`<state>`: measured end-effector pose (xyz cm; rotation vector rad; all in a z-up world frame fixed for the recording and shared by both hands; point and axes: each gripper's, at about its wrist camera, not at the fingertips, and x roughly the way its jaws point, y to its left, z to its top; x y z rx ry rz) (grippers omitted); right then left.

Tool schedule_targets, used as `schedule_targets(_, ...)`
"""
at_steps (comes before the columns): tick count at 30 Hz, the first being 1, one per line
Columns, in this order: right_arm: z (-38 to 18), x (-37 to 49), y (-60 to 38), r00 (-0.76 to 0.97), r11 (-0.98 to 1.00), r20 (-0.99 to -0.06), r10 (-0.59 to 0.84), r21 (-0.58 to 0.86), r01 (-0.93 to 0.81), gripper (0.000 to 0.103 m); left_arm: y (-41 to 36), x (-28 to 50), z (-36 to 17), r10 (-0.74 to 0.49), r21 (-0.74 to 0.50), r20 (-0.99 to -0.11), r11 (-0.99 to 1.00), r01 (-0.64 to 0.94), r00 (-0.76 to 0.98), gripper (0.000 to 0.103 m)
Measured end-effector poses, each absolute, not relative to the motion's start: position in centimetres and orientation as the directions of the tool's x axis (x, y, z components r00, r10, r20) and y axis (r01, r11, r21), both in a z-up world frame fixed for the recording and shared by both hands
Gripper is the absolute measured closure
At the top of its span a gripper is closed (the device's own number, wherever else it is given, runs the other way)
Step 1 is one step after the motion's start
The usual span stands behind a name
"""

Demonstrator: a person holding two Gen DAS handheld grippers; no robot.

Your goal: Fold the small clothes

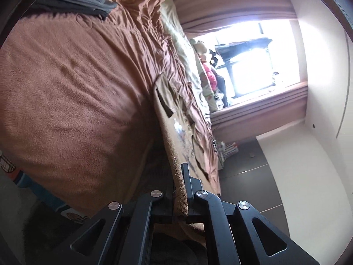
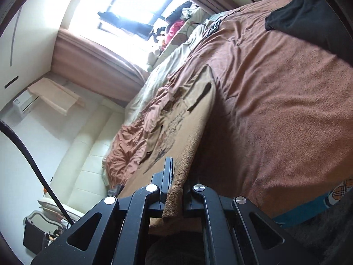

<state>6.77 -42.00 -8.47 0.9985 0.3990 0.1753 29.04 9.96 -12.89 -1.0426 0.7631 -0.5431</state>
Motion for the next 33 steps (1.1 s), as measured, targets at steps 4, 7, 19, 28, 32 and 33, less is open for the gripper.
schedule_targets(4,-9.4,4.4,-42.7,0.911,0.523,-0.236,0.339,0.852,0.025,0.102,10.8,26.8,-12.7,-0.732,-0.918,-0.268,0.392,0.065,0.627,0.100)
schedule_targets(7,-9.3,3.5,-42.7,0.911,0.526,-0.238,0.336,0.850,0.027,0.102,11.1,25.4,-12.4,-0.739,-0.924,-0.247,0.374,0.078,0.626,0.100)
schedule_targets(19,-9.4,-1.7,-42.0,0.911,0.520,-0.193,0.365,0.854,-0.028,0.102,12.7,19.8,-10.7,-0.756,-0.924,-0.204,0.358,0.133,0.622,0.100)
schedule_targets(28,-8.8,-4.1,-41.7,0.913,0.529,-0.160,0.376,0.846,-0.070,0.102,13.9,16.5,-9.5,-0.765,-0.927,-0.146,0.328,0.183,0.628,0.100)
schedule_targets(32,-9.1,-4.2,-41.7,0.911,0.535,-0.157,0.381,0.841,-0.078,0.102,14.4,15.8,-9.1,-0.771,-0.929,-0.129,0.314,0.196,0.624,0.100)
schedule_targets(33,-9.1,-4.2,-41.7,0.911,0.537,-0.158,0.381,0.840,-0.079,0.102,14.5,15.8,-9.1,-0.772,-0.930,-0.123,0.308,0.198,0.623,0.100)
